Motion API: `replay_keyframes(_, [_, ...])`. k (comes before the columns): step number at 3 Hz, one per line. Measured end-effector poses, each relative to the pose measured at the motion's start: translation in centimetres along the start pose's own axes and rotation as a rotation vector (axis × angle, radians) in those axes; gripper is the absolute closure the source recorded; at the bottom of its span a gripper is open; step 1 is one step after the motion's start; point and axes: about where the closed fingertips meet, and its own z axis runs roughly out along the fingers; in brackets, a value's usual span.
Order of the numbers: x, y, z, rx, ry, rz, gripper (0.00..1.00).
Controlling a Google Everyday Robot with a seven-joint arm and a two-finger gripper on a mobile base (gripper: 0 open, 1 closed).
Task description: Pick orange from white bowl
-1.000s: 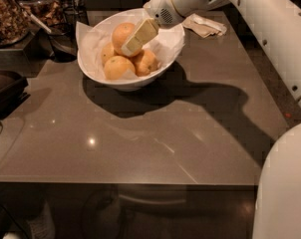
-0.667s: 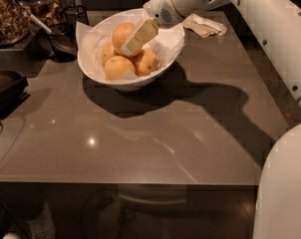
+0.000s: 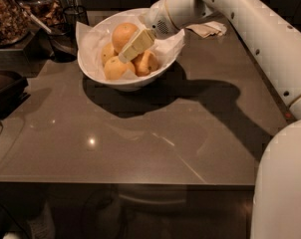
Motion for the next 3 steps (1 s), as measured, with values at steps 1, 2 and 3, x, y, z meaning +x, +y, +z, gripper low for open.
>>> replay_keyframes(1, [0.1, -0.1, 0.5, -0.017, -0.003, 0.003, 0.0])
replay_keyframes(2, [0.0, -0.1, 1.2, -0.031, 0.006, -0.011, 0.0])
replay_keyframes(3, [0.0, 0.4, 1.7, -0.037, 0.013, -0.023, 0.19])
